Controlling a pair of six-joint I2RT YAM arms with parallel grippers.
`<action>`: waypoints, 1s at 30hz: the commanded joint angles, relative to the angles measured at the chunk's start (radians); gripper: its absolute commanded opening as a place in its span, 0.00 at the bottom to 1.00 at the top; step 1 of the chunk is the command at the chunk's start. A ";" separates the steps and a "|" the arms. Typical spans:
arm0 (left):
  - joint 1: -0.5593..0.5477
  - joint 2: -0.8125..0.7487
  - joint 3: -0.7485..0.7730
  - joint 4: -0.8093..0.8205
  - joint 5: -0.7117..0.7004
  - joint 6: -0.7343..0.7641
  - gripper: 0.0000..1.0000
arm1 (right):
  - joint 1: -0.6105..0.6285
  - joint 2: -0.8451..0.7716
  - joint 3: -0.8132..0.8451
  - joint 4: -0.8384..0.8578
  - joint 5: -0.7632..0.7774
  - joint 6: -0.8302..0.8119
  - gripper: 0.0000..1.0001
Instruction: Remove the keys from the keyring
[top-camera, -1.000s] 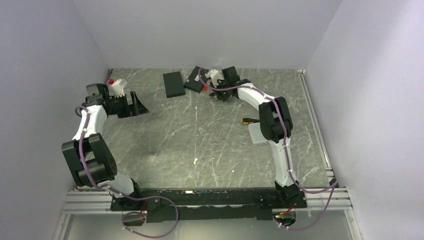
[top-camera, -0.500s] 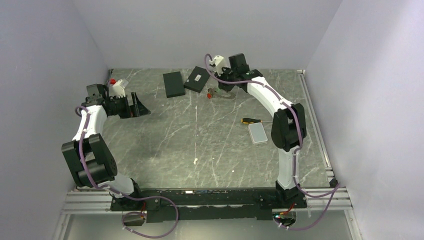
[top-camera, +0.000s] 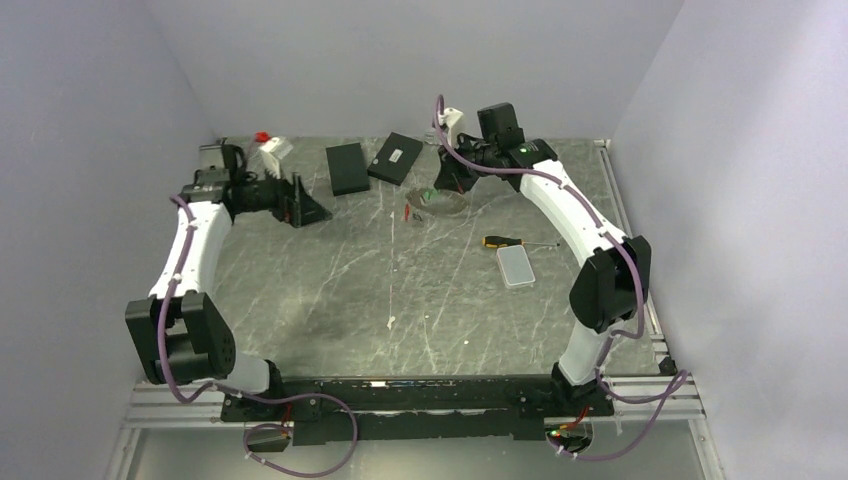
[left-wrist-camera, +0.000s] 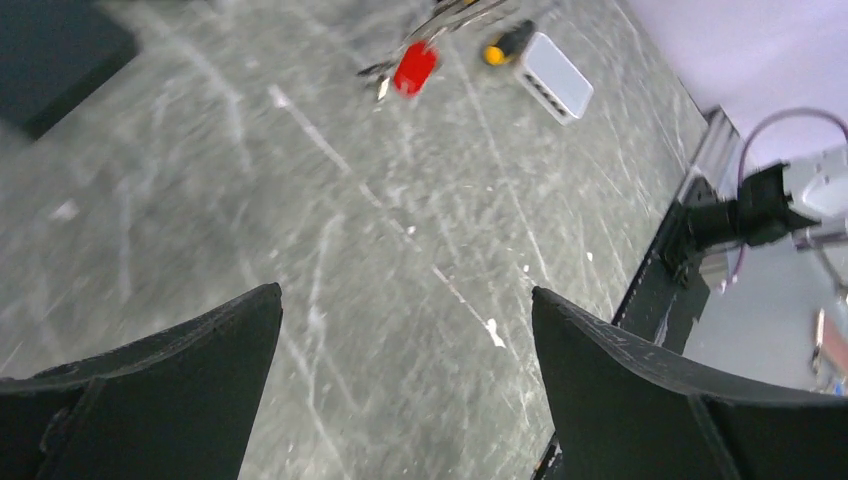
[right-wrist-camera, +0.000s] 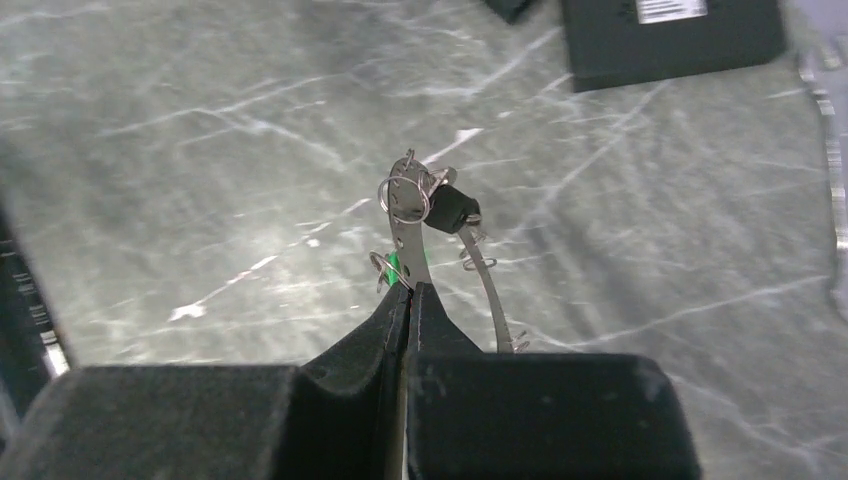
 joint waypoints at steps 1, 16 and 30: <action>-0.155 -0.070 0.003 0.119 0.007 -0.022 0.98 | 0.009 -0.073 -0.038 0.000 -0.191 0.099 0.00; -0.454 0.011 -0.054 0.220 -0.034 0.176 0.89 | 0.064 -0.167 -0.195 0.044 -0.387 0.217 0.00; -0.565 0.061 -0.160 0.419 0.021 0.040 0.88 | 0.081 -0.185 -0.235 0.126 -0.343 0.288 0.00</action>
